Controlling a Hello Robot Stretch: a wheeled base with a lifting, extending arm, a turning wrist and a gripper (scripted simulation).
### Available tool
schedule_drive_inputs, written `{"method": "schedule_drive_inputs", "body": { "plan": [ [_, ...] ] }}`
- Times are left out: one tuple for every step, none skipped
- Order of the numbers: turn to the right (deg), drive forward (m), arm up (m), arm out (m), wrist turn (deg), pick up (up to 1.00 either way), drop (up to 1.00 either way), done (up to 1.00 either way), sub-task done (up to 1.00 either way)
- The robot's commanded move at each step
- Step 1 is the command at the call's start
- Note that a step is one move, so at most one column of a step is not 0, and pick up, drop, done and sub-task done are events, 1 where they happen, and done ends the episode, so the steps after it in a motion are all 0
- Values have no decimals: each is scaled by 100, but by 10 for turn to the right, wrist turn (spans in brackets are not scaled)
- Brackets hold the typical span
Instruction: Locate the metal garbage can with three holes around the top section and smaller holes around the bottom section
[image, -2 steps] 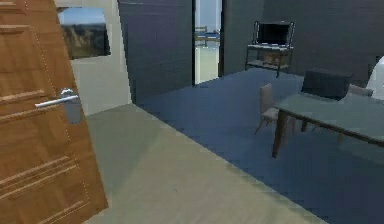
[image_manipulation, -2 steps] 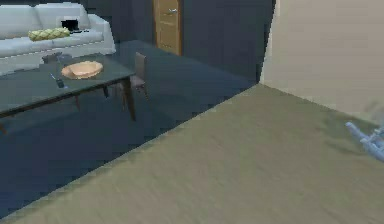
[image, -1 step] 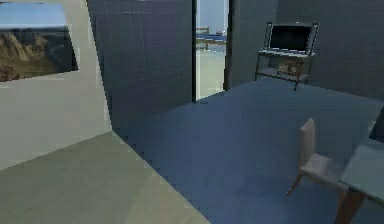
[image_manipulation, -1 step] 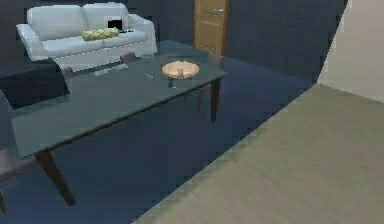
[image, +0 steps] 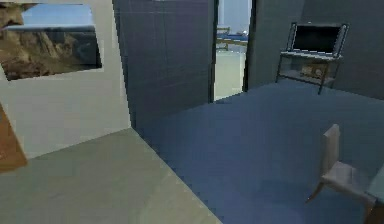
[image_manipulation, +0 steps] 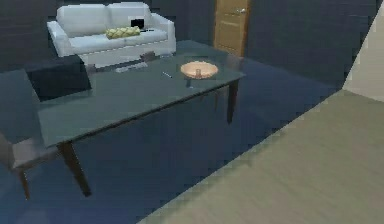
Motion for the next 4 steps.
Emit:
{"method": "schedule_drive_inputs", "body": {
  "plan": [
    [0,30,0,0,0,0,0,0,0],
    [-450,0,0,0,0,0,0,0,0],
    [0,60,0,0,0,0,0,0,0],
    [0,25,0,0,0,0,0,0,0]
  ]
}}
